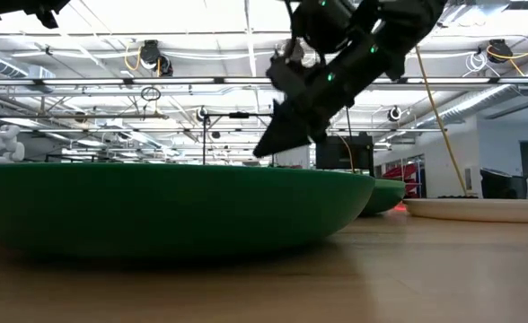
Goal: Stack plastic plates
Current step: Stack the light green plate on the dark green plate, then stack the green plate on the light green plate
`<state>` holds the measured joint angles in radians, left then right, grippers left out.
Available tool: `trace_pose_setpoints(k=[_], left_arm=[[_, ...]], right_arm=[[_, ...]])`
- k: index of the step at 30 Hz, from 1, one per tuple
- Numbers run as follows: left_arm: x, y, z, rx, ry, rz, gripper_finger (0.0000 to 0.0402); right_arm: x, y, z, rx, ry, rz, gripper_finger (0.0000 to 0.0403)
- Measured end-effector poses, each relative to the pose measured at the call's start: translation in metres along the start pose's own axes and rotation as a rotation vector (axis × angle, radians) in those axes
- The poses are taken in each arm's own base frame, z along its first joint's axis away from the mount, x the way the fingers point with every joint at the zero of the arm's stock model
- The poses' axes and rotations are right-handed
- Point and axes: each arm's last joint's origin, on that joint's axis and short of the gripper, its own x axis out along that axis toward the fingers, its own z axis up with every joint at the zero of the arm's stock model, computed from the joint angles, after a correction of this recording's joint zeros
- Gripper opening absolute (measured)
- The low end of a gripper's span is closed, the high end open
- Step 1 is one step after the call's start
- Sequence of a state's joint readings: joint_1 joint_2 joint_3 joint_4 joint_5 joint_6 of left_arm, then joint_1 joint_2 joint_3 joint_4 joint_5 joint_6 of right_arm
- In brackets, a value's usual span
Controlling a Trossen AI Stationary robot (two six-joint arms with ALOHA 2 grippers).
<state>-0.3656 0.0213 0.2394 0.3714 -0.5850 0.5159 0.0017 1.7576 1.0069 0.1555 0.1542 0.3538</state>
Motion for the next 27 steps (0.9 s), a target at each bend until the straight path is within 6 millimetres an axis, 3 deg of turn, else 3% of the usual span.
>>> trace_pose_setpoints(k=[5,11,21,27], left_arm=[[0.0,0.0,0.0,0.0,0.0,0.0,0.0072],[0.0,0.0,0.0,0.001,0.0,0.0,0.0072],[0.0,0.0,0.0,0.002,0.0,0.0,0.0072],[0.0,0.0,0.0,0.003,0.001,0.0,0.0072]], right_arm=[[0.012,-0.002,-0.012,-0.009,0.052,-0.02,0.0003],[0.015,-0.005,-0.013,-0.006,0.055,-0.028,0.0002],[0.004,-0.003,-0.004,0.024,0.019,-0.014,0.0001],[-0.017,0.008,0.018,0.093,-0.023,0.059,0.0001]])
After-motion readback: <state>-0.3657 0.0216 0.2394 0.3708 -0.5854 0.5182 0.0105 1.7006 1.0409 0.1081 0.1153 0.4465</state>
